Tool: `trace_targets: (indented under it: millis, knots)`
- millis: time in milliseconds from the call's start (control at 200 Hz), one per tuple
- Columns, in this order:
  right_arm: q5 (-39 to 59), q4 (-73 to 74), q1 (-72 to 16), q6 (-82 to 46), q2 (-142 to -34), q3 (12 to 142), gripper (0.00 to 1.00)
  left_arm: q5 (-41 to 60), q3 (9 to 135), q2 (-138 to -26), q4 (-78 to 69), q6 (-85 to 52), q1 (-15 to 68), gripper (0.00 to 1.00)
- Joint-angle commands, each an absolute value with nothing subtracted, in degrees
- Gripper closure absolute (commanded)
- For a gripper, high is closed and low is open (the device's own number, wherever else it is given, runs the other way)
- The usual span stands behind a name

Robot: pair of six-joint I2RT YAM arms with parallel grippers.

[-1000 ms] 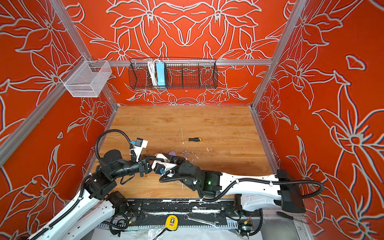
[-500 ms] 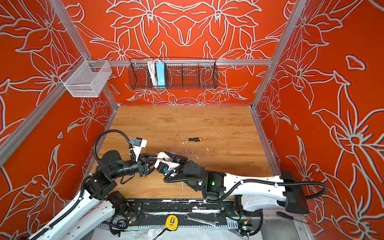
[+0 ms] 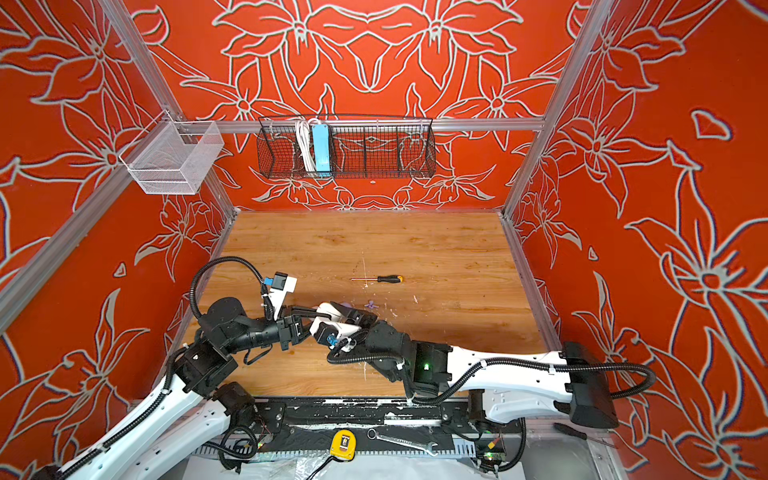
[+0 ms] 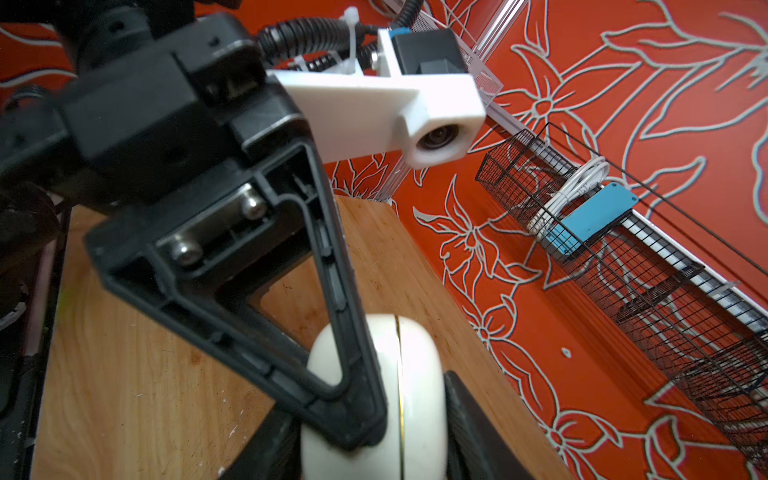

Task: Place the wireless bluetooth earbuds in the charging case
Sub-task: 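Grasp the white case bottom with the left gripper while the right gripper releases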

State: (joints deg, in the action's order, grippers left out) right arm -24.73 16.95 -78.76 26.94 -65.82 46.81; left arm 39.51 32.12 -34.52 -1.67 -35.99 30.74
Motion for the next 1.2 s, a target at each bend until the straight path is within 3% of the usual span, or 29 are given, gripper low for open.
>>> trace_targets:
  millis: [0,85,315,415,576,731,826,941,1086,1196]
  knots:
    - [-26.00,21.36,-78.93,26.64,-65.28,47.26,0.46,39.13,31.53,-35.00,-1.18,-35.03,31.11,0.98]
    - [-27.88,21.36,-78.93,25.44,-64.34,47.13,0.34,31.82,32.39,-34.98,1.49,-33.83,31.11,1.00]
    - [-29.01,5.13,-78.97,11.97,-56.50,48.78,0.19,17.74,36.48,-37.27,2.89,-25.61,31.11,1.00]
    - [-28.51,-1.41,-78.93,2.67,-51.89,48.15,0.18,25.93,31.31,-38.48,-10.96,-16.22,31.20,1.00]
    - [-29.69,-7.19,-78.77,-10.27,-47.48,47.31,0.14,19.32,20.31,-42.39,-30.96,-13.38,31.20,1.00]
    - [-28.71,-8.68,-76.34,-2.72,-49.25,49.96,0.15,23.72,14.84,-51.83,-44.56,-7.83,31.33,1.00]
    - [-22.58,-5.60,-69.25,-2.47,-51.09,49.08,0.18,33.67,13.78,-55.60,-50.68,-2.00,31.54,1.00]
    - [-11.50,-3.33,-61.90,-4.05,-52.77,48.01,0.20,37.88,13.17,-56.08,-51.69,2.46,31.82,1.00]
    - [-3.87,1.78,-61.61,-0.44,-51.19,41.62,0.26,40.85,11.69,-54.63,-53.57,3.56,31.82,1.00]
    - [2.36,6.77,-61.61,0.37,-48.28,35.72,0.25,41.23,11.86,-52.46,-51.35,3.67,32.66,1.00]
